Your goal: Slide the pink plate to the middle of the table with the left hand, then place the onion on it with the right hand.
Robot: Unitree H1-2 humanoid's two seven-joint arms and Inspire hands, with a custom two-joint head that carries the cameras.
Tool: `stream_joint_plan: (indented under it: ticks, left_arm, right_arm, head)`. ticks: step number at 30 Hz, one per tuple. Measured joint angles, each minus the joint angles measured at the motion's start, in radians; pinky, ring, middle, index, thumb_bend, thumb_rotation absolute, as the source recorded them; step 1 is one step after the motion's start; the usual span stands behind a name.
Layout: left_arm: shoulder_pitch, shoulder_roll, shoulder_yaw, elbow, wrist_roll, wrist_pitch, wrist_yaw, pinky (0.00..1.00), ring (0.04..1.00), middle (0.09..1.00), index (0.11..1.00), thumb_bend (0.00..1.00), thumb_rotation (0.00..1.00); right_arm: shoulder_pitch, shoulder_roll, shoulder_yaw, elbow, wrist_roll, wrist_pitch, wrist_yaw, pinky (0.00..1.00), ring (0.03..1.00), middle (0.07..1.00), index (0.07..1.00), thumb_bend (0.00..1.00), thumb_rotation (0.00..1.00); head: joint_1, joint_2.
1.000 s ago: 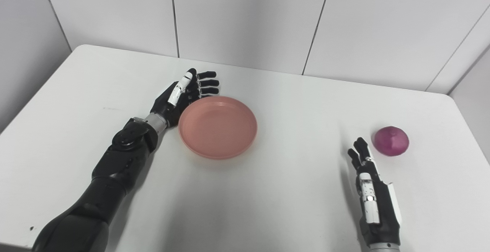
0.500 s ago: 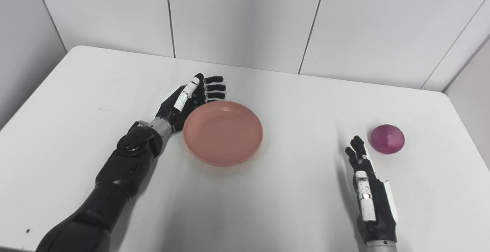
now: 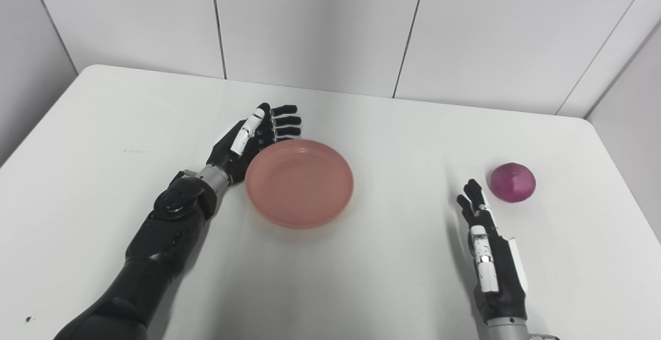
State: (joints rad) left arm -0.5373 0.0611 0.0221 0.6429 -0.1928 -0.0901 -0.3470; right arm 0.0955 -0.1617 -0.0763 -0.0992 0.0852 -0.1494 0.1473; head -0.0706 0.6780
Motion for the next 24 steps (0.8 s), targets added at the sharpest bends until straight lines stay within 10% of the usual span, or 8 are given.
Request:
stream_joint_plan:
  ticks: [24]
  left_arm:
    - [0.031, -0.039, -0.033, -0.073, 0.017, 0.054, 0.028, 0.77, 0.796, 0.802, 0.780, 0.39, 1.00]
  right_arm:
    - [-0.002, 0.005, 0.005, -0.003, 0.000, 0.002, -0.003, 1.00, 0.962, 0.979, 0.982, 0.26, 1.00]
  head:
    - [-0.023, 0.011]
